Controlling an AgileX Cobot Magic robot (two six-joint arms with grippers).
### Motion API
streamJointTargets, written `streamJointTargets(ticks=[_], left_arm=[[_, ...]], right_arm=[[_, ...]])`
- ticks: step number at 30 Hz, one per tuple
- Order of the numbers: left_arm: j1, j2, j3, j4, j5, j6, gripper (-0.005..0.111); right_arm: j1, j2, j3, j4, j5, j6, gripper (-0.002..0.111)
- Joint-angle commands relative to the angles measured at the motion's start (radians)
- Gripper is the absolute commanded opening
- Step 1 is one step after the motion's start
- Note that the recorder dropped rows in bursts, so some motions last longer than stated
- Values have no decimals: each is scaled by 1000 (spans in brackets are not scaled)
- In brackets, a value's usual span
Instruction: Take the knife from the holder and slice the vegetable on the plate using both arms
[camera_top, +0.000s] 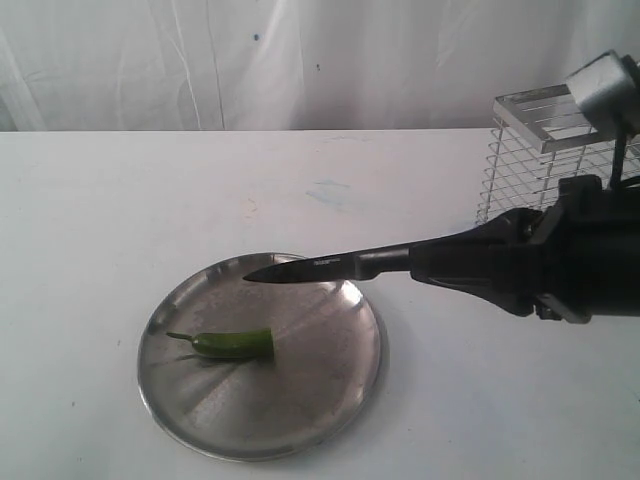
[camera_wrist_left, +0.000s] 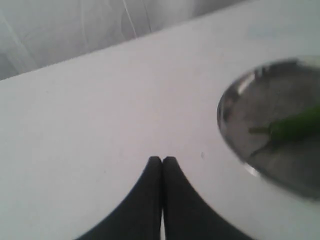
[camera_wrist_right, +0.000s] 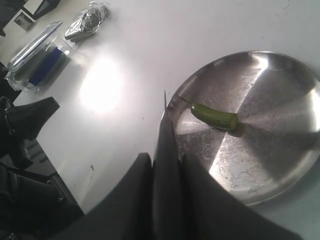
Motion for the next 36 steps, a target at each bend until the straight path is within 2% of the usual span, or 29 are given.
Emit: streamJointTargets(ticks=[1, 4, 5, 7, 10, 11, 12, 14, 15, 16, 17, 18, 20, 21, 22, 24, 25, 27, 32, 34, 36], left_arm=[[2, -4, 0, -139, -201, -165, 0], [2, -4, 0, -149, -297, -300, 0], [2, -4, 0, -149, -326, -475, 0], [2, -4, 0, -149, -358, -674, 0], [2, -4, 0, -149, -475, -700, 0], [2, -4, 0, -147, -554, -711, 0], [2, -4, 0, -147, -776, -876, 0], [2, -4, -42, -145, -1094, -1152, 0], [2, -4, -110, -118, -1071, -1124, 0], [2, 3, -169, -57, -970, -1090, 0], [2, 35, -265, 43, -777, -1042, 0], [2, 76, -344, 145, -647, -1029, 0], [2, 221, -520, 489, -620, -1048, 0], [2, 346, -610, 806, -627, -1221, 0], [2, 450, -678, 1121, -627, -1514, 0], [2, 642, -724, 1716, -656, -1944, 0], [2, 693, -722, 1776, -661, -2033, 0], [2, 817, -672, 1776, -667, -2078, 0], [2, 1067, -557, 1776, -691, -2030, 0], [2, 1133, -515, 1776, -718, -1968, 0], [-23, 1176, -503, 1776, -754, -1975, 0]], right_arm=[[1, -6, 3, 13, 3, -23, 0], [1, -6, 3, 13, 1, -39, 0], [1, -6, 3, 13, 1, -39, 0], [1, -6, 3, 17, 1, -36, 0], [1, -6, 3, 24, 1, -36, 0], [1, -6, 3, 26, 1, -36, 0], [1, -6, 3, 29, 1, -36, 0], [1, -6, 3, 30, 1, -36, 0], [1, -6, 3, 45, -9, -36, 0], [1, -6, 3, 64, -27, -36, 0], [1, -6, 3, 85, -48, -36, 0], [1, -6, 3, 101, -62, -36, 0], [1, -6, 3, 119, -72, -36, 0], [1, -6, 3, 127, -72, -36, 0], [1, -6, 3, 136, -77, -36, 0], [1, -6, 3, 147, -104, -36, 0], [1, -6, 3, 147, -114, -36, 0], [1, -6, 3, 147, -119, -36, 0], [1, -6, 3, 147, -157, -36, 0], [1, -6, 3, 147, -181, -36, 0], [1, -6, 3, 147, -205, -36, 0]])
